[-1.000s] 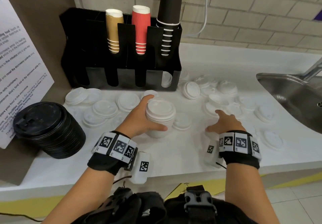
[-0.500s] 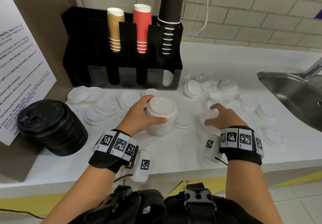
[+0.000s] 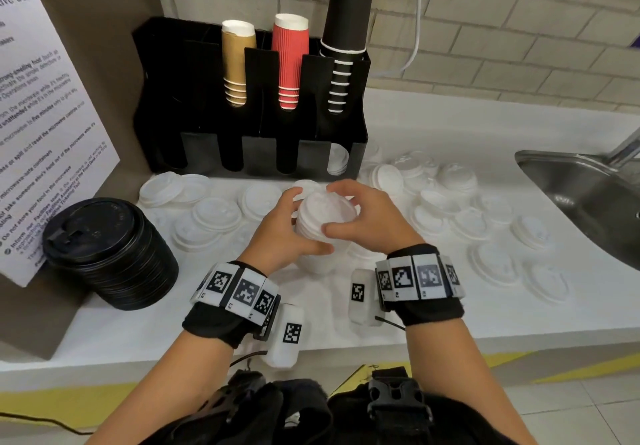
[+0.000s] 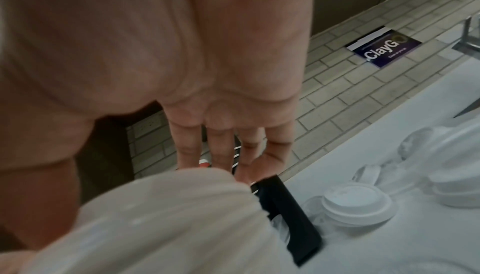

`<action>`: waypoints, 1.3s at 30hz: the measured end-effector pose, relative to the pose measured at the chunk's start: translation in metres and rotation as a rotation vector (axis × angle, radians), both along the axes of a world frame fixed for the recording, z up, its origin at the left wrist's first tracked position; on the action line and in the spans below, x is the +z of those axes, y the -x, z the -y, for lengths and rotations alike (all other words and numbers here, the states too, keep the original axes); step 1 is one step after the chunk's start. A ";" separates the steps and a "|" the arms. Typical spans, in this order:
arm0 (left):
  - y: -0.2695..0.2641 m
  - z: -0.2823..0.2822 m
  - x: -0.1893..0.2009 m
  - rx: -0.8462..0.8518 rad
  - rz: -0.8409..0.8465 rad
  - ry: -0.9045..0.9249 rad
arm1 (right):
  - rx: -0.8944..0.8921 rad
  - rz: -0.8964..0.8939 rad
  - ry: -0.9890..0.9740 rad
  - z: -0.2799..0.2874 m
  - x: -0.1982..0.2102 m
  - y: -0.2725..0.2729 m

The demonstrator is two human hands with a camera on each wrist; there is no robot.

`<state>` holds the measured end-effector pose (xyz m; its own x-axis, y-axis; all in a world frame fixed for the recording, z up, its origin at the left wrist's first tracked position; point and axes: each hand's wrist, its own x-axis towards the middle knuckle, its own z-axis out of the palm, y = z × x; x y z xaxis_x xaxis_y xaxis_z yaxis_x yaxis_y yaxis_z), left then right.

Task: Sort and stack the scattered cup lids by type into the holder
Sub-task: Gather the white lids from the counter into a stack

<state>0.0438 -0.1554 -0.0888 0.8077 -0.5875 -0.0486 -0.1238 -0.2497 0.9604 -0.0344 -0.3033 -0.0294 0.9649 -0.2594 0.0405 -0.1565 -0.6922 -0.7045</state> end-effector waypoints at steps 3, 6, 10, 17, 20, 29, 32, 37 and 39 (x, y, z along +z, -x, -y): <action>0.000 0.000 0.001 -0.006 -0.007 -0.005 | -0.001 -0.029 0.055 -0.003 -0.002 -0.003; 0.000 0.000 0.001 -0.007 0.001 -0.010 | -0.008 -0.043 0.060 -0.003 -0.003 -0.003; -0.002 0.000 0.000 -0.028 0.039 -0.009 | 0.003 -0.060 0.113 -0.005 -0.004 -0.006; -0.003 0.001 -0.002 -0.055 0.070 -0.011 | -0.094 -0.055 -0.074 0.014 -0.006 0.006; -0.005 0.001 -0.001 -0.062 0.067 -0.023 | -0.383 -0.185 0.036 0.055 -0.006 0.023; -0.007 0.000 0.000 -0.079 0.062 -0.019 | -0.899 -0.663 0.123 0.117 -0.025 0.073; -0.007 0.000 0.000 -0.075 0.051 -0.016 | -0.845 -0.644 0.065 0.118 -0.026 0.073; -0.006 -0.001 0.000 -0.073 0.053 -0.016 | -0.812 -0.601 0.118 0.119 -0.025 0.073; -0.006 -0.001 0.000 -0.074 0.056 -0.017 | -0.793 -0.613 0.098 0.120 -0.026 0.074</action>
<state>0.0500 -0.1548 -0.0889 0.7640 -0.6450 -0.0150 -0.1958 -0.2540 0.9472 -0.1082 -0.4230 -0.0555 0.3770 -0.8578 -0.3494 -0.9134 -0.2818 -0.2939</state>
